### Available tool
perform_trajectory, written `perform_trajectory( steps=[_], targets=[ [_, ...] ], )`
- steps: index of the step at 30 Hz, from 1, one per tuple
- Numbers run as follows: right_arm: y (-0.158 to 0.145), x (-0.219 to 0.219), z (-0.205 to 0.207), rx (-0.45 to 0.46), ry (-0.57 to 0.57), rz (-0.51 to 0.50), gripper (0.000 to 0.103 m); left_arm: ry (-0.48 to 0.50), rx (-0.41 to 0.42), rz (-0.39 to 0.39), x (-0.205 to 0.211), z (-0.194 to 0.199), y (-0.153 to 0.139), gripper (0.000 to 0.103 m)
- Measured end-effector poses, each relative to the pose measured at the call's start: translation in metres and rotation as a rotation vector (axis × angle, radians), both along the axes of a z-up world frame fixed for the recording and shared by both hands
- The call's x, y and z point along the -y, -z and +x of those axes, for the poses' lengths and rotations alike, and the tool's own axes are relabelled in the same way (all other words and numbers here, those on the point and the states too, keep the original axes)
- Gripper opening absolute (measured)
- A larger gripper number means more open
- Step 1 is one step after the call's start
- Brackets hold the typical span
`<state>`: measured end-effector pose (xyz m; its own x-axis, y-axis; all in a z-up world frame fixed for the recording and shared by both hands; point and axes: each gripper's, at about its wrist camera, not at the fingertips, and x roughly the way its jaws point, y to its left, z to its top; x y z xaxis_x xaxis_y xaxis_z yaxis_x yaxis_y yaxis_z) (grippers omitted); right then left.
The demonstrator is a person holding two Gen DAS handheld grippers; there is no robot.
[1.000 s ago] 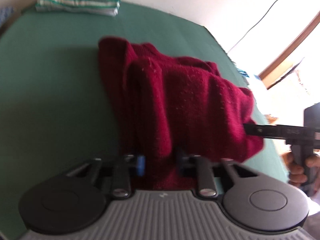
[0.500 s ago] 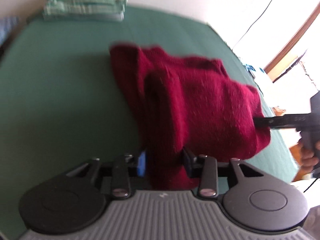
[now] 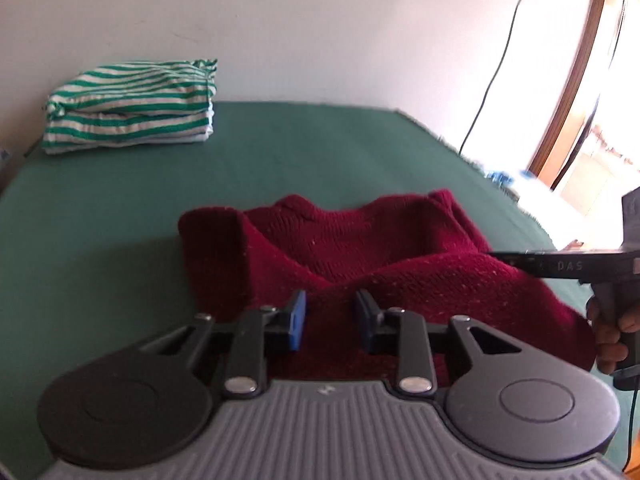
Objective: Fold clothes
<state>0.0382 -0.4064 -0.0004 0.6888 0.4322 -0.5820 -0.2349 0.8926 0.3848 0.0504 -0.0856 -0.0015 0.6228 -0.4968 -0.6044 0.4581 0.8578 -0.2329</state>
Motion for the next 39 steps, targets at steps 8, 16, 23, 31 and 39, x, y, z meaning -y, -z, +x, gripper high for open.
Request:
perform_trajectory(
  steps=[8, 16, 23, 31, 39],
  targets=[
    [-0.002, 0.004, 0.002, 0.018, -0.006, 0.012, 0.0, -0.008, 0.028, -0.035, 0.001, -0.003, 0.005, 0.035],
    [-0.048, 0.045, 0.053, -0.065, 0.008, 0.087, 0.064, -0.053, 0.111, -0.034, -0.037, 0.035, -0.036, 0.09],
    [-0.012, 0.059, 0.113, -0.236, -0.049, 0.099, 0.064, -0.029, -0.071, 0.051, -0.045, 0.092, 0.016, 0.08],
    [0.009, 0.056, 0.146, -0.258, -0.209, 0.249, 0.067, 0.093, -0.056, 0.005, -0.032, 0.113, 0.028, 0.095],
    [0.008, 0.04, 0.176, -0.29, -0.393, 0.206, 0.039, 0.174, -0.062, 0.012, -0.018, 0.119, 0.024, 0.057]
  ],
)
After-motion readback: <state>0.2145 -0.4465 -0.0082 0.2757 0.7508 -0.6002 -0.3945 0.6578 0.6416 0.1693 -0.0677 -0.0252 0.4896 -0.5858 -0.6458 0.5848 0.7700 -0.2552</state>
